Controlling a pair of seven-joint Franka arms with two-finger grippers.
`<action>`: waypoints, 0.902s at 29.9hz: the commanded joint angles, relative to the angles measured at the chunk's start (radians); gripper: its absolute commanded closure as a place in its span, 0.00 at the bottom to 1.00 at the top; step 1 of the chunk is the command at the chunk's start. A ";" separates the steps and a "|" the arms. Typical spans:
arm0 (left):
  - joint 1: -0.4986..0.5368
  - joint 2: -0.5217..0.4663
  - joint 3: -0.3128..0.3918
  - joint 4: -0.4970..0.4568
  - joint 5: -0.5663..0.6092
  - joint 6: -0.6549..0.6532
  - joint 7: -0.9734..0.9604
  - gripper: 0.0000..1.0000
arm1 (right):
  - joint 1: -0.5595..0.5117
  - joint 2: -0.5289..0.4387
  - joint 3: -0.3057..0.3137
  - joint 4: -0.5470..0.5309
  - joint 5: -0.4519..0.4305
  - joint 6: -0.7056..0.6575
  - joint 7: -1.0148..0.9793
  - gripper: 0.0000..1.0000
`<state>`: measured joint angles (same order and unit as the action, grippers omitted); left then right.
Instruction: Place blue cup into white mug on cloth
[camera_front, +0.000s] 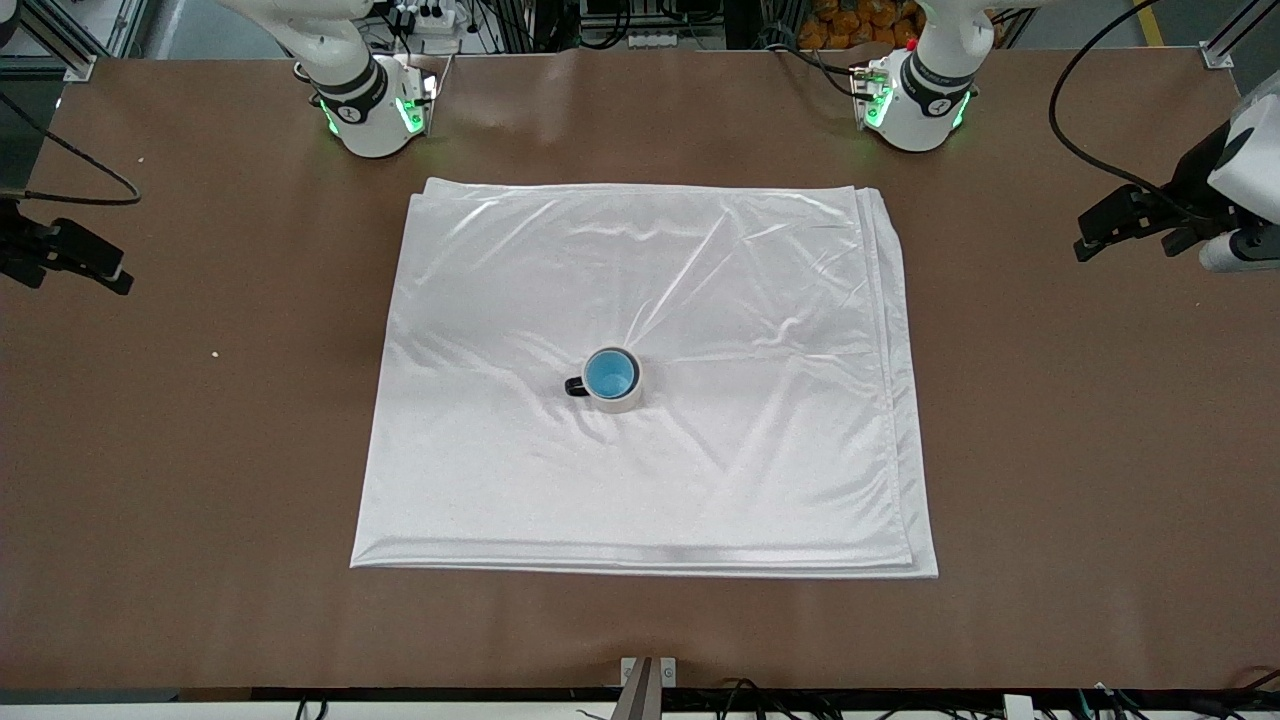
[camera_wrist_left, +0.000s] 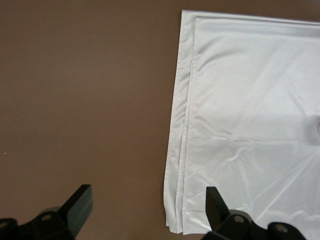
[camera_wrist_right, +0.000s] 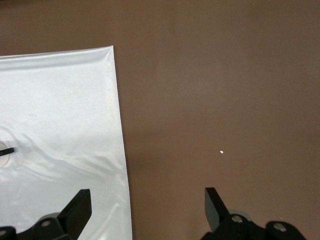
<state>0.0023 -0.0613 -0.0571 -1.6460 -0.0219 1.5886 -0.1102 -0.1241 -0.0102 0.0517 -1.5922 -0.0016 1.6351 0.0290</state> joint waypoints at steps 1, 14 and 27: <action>0.010 0.005 -0.001 0.046 0.014 -0.068 0.095 0.00 | -0.009 -0.013 0.000 0.011 0.008 -0.017 0.011 0.00; -0.051 0.001 0.068 0.063 -0.038 -0.101 0.089 0.00 | -0.012 -0.013 0.000 0.011 0.008 -0.017 0.011 0.00; -0.053 0.005 0.062 0.058 0.054 -0.098 0.073 0.00 | -0.016 -0.013 0.000 0.008 0.008 -0.017 0.011 0.00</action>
<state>-0.0359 -0.0613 -0.0015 -1.6023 -0.0184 1.5090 -0.0378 -0.1299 -0.0168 0.0479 -1.5916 -0.0016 1.6332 0.0290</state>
